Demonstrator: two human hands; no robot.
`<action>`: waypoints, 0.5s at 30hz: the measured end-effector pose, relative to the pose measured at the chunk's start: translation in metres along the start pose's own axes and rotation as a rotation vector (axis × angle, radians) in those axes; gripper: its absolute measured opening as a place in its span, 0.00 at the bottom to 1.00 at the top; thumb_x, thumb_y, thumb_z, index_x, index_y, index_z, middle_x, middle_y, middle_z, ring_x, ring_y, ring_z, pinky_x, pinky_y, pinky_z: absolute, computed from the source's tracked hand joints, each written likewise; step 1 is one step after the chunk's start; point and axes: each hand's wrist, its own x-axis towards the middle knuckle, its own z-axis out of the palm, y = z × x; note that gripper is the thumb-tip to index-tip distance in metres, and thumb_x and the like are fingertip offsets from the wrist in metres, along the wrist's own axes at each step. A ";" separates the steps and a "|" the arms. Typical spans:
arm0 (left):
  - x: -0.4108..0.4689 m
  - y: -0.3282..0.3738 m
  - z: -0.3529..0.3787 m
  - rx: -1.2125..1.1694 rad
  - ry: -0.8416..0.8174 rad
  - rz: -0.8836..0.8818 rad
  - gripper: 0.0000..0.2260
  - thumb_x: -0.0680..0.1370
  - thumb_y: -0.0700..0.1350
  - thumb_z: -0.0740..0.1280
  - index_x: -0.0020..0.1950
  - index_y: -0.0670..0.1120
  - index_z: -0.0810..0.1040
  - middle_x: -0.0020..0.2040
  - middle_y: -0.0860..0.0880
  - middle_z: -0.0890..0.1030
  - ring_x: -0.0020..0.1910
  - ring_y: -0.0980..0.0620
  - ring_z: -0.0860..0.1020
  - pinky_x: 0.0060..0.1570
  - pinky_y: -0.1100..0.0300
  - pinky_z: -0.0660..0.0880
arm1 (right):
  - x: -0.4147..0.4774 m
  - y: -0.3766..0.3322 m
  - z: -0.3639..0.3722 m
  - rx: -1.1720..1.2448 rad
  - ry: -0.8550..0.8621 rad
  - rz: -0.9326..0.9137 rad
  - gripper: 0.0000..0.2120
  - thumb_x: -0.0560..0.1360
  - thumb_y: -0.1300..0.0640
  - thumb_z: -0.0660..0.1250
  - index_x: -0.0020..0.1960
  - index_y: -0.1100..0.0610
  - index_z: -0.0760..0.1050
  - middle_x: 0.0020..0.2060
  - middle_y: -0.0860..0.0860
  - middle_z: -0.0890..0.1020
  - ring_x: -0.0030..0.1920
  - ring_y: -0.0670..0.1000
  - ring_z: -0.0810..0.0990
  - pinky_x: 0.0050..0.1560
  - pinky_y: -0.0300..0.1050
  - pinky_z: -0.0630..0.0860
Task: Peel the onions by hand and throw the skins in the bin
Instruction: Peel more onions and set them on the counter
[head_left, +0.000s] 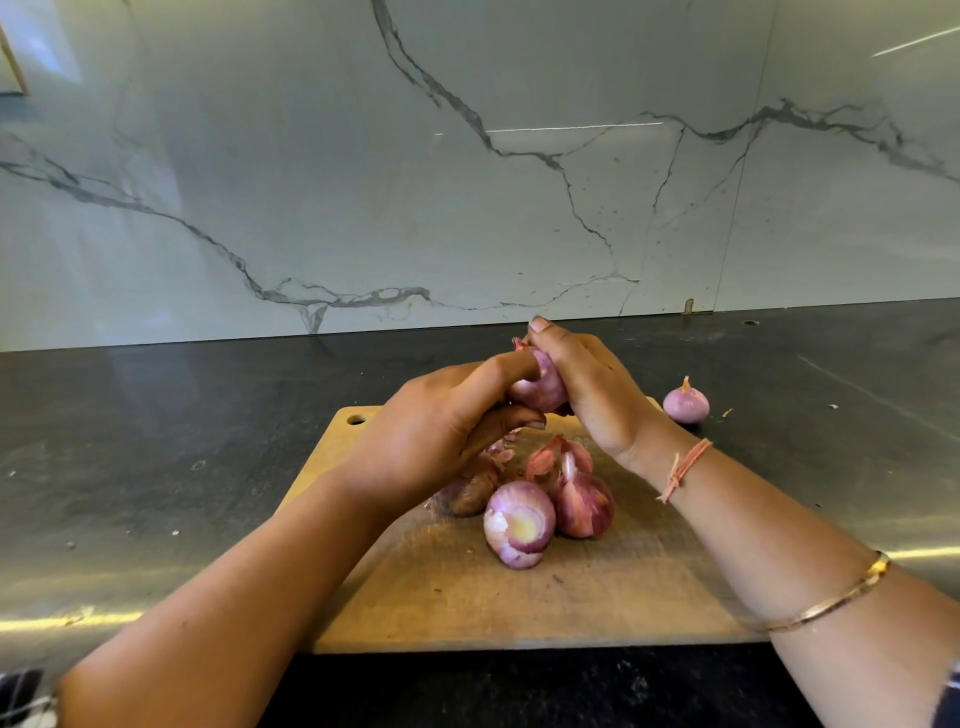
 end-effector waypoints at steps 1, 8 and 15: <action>0.000 0.000 0.000 0.011 0.003 0.007 0.13 0.77 0.48 0.61 0.60 0.48 0.66 0.44 0.57 0.76 0.41 0.59 0.73 0.37 0.67 0.71 | 0.000 0.000 0.000 0.008 0.008 0.007 0.30 0.83 0.53 0.53 0.23 0.52 0.69 0.21 0.44 0.71 0.26 0.40 0.68 0.34 0.36 0.64; 0.001 0.001 0.000 0.073 0.029 0.037 0.14 0.77 0.47 0.61 0.61 0.46 0.65 0.45 0.58 0.69 0.40 0.59 0.71 0.38 0.67 0.68 | 0.001 0.000 0.001 0.018 0.019 0.034 0.26 0.80 0.47 0.54 0.24 0.52 0.69 0.23 0.45 0.71 0.27 0.43 0.68 0.35 0.40 0.64; -0.001 -0.001 0.000 0.133 0.017 0.077 0.09 0.78 0.45 0.61 0.57 0.48 0.67 0.38 0.47 0.79 0.35 0.50 0.75 0.29 0.54 0.74 | -0.001 -0.008 0.003 0.073 0.065 0.123 0.25 0.83 0.54 0.50 0.30 0.61 0.65 0.17 0.44 0.67 0.20 0.41 0.67 0.25 0.29 0.63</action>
